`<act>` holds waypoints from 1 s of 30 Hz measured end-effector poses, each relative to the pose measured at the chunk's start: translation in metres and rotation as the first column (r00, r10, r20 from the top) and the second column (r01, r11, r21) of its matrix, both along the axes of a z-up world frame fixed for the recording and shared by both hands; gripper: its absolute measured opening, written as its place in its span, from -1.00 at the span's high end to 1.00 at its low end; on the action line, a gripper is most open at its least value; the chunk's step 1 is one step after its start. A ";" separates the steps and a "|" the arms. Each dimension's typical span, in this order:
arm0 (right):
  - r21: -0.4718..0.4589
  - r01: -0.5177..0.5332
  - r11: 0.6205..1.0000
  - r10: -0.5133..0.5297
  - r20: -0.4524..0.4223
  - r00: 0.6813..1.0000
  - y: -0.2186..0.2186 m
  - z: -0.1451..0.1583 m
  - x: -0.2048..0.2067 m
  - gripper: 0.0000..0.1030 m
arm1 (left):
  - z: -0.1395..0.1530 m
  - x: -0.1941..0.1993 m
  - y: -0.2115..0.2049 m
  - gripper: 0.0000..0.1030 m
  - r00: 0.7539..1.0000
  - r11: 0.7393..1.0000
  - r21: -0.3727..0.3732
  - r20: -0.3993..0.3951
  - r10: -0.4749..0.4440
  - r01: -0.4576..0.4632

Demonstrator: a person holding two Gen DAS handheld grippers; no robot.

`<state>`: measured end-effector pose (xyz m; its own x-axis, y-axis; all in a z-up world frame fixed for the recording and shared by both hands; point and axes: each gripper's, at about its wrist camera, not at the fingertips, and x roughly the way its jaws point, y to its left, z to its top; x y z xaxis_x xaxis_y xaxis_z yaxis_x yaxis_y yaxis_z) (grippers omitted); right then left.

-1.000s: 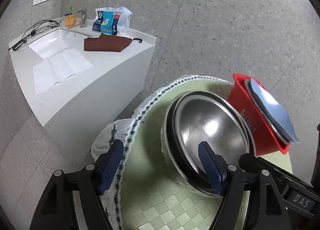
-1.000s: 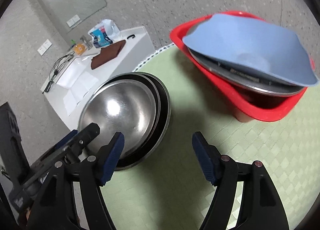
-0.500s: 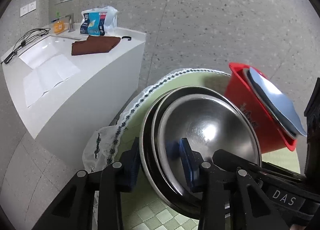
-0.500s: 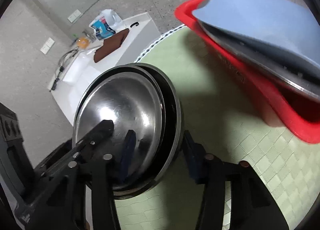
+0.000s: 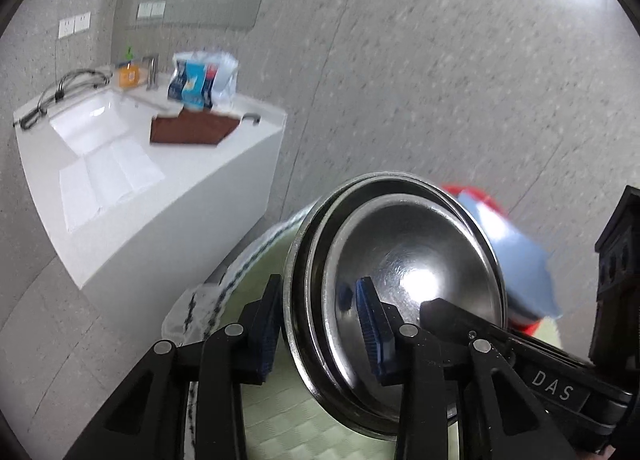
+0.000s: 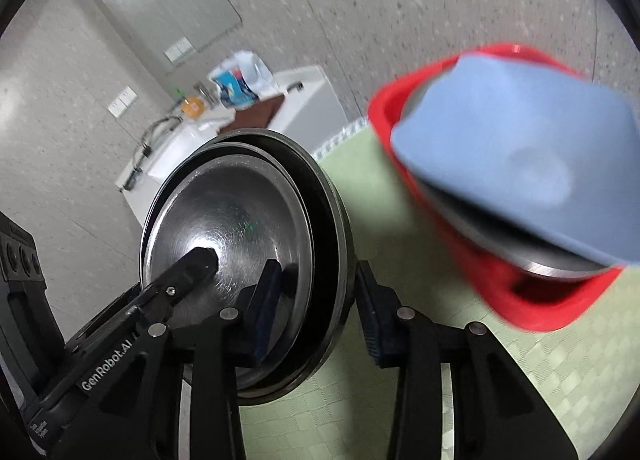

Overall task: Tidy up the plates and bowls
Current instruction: 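Lower the bowl stack onto the blue plate in the red basin, release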

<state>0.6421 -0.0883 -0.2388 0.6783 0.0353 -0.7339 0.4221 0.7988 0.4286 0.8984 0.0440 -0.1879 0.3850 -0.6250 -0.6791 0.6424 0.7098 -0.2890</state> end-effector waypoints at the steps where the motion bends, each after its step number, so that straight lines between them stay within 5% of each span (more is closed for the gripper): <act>1: -0.001 0.000 1.000 0.000 0.013 1.000 -0.003 0.007 -0.003 0.27 | 0.009 -0.005 -0.001 0.39 1.000 1.000 -0.016 0.017 -0.002 0.003; 12: -0.077 0.118 0.990 -0.112 0.083 0.990 -0.101 0.068 -0.051 0.30 | 0.053 -0.053 -0.084 0.35 0.990 0.988 -0.091 0.074 -0.116 0.122; 21: -0.087 0.175 0.981 -0.176 -0.003 0.984 -0.171 0.037 -0.064 0.35 | 0.013 -0.057 -0.164 0.35 0.987 0.987 -0.008 0.027 -0.160 0.161; 30: -0.078 0.167 0.983 -0.173 -0.076 0.982 -0.193 0.013 -0.049 0.35 | -0.012 -0.027 -0.216 0.39 0.986 0.983 0.085 -0.037 -0.163 0.166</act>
